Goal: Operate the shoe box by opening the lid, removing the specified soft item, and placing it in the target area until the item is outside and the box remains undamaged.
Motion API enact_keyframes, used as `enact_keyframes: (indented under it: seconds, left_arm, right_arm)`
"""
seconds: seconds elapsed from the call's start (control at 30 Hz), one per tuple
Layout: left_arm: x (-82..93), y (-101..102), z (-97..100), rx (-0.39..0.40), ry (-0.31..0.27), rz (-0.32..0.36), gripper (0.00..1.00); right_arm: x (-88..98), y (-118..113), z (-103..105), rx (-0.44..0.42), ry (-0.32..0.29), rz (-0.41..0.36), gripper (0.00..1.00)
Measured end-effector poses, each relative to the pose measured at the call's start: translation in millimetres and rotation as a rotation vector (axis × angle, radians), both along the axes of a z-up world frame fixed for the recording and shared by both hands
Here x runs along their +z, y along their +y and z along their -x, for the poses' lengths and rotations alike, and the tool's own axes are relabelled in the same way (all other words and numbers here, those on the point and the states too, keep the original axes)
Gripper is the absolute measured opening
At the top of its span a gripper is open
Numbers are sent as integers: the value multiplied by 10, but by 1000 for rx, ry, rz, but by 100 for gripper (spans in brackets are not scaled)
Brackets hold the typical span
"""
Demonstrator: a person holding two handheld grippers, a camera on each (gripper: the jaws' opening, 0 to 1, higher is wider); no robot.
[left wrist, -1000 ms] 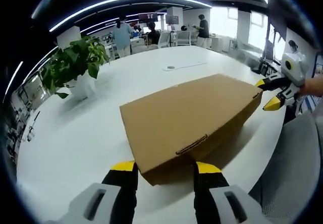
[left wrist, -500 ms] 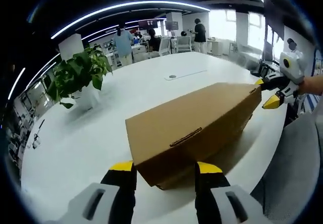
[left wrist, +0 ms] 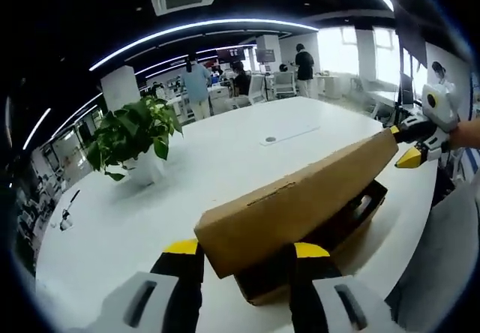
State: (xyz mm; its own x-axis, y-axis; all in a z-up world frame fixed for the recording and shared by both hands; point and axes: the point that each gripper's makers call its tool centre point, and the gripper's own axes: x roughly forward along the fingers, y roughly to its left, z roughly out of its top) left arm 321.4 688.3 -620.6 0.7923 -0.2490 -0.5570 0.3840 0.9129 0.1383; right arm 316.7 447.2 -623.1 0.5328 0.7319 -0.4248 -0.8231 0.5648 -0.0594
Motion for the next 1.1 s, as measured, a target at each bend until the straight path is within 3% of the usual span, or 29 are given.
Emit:
enact_keyframes:
  seconds: [0.53,1.1]
  left_arm:
    - [279,67,-396,43,-104,31,41]
    - [427,239,-706,107,-182,-26,15]
  right_arm:
    - [250,3,-308,-18,-71,-19,30]
    - [379,-11,-574,-56,-104,-25,26]
